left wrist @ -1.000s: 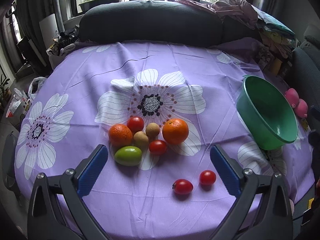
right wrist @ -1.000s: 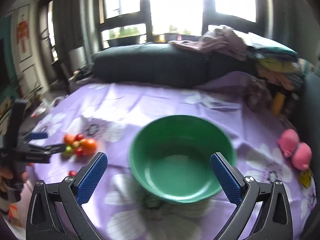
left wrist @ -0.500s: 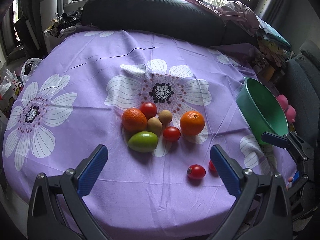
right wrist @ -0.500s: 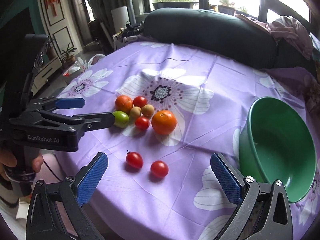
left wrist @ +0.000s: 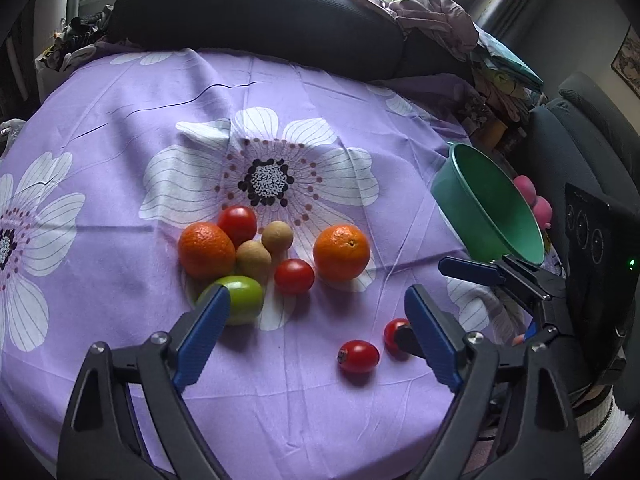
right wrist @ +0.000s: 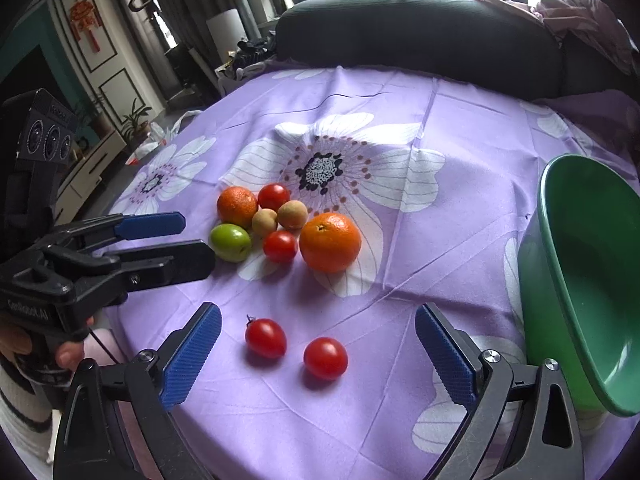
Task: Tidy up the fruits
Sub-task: 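Grasp the large orange with the right tool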
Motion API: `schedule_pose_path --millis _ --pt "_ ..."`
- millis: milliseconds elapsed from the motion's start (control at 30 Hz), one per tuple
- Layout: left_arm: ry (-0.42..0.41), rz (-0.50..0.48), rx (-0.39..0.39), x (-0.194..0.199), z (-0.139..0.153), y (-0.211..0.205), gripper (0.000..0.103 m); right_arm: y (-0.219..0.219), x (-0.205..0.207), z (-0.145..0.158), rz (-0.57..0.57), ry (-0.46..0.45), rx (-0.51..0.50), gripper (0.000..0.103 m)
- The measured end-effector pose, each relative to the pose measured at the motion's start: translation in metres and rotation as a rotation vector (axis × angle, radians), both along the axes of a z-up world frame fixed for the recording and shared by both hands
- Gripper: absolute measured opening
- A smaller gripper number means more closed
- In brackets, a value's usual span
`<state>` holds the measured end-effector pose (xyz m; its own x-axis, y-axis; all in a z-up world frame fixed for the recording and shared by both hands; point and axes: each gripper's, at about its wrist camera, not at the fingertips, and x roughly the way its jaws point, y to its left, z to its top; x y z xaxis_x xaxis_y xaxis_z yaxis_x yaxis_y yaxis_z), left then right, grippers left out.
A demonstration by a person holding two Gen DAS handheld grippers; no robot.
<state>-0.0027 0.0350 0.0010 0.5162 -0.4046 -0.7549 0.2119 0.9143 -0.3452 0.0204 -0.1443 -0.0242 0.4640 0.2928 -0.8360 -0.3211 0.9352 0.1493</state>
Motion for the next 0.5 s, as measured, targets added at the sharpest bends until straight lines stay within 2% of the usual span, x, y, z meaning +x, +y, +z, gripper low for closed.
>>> schedule_pose_path --millis 100,200,333,433,467,500 --pt "0.013 -0.042 0.008 0.012 -0.006 -0.01 0.079 0.002 0.012 -0.01 -0.014 0.014 -0.031 0.091" --pt "0.032 -0.063 0.008 0.025 -0.013 -0.016 0.077 -0.002 0.021 -0.017 -0.021 0.03 -0.015 0.089" --pt "0.063 -0.075 -0.009 0.041 -0.021 -0.022 0.064 -0.003 0.032 -0.025 -0.026 0.051 0.004 0.087" --pt "0.081 -0.084 -0.004 0.049 -0.026 -0.025 0.063 -0.002 0.039 -0.029 -0.017 0.058 0.005 0.082" --pt "0.086 -0.087 -0.007 0.051 -0.028 -0.026 0.06 -0.001 0.041 -0.031 -0.018 0.061 0.005 0.082" --pt "0.092 -0.09 -0.009 0.053 -0.029 -0.026 0.051 -0.001 0.044 -0.032 -0.02 0.067 0.01 0.081"
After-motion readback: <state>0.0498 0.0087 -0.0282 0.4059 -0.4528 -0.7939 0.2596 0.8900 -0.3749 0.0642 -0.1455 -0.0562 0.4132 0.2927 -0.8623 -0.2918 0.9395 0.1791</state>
